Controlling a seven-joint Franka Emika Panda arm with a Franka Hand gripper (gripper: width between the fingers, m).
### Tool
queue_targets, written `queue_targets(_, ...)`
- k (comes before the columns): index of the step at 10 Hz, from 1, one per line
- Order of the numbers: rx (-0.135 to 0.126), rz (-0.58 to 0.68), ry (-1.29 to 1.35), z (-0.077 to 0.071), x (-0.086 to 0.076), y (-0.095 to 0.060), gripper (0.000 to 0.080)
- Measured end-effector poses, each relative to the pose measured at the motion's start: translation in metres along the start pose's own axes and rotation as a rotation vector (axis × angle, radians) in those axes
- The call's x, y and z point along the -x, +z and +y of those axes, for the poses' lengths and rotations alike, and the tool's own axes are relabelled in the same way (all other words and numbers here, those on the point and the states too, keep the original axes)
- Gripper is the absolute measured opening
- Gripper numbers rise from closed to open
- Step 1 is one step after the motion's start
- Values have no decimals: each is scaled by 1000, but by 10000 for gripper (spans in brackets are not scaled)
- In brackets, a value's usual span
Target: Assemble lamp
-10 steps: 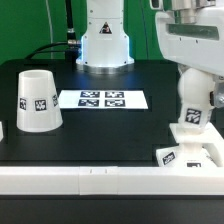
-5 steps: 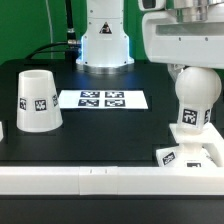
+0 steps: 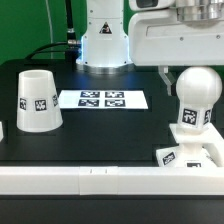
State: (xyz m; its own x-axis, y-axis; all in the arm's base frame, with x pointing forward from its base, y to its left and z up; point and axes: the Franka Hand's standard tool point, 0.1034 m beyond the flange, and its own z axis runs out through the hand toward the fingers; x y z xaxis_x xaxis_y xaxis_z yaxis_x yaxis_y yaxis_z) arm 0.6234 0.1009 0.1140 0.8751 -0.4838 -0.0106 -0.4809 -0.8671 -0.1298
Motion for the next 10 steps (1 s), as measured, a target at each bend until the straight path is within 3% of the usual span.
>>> queue_targets(4, 48, 38, -584, 3, -9, -16, 698)
queue_targets(10, 56, 27, -975, 4, -9, -13, 698)
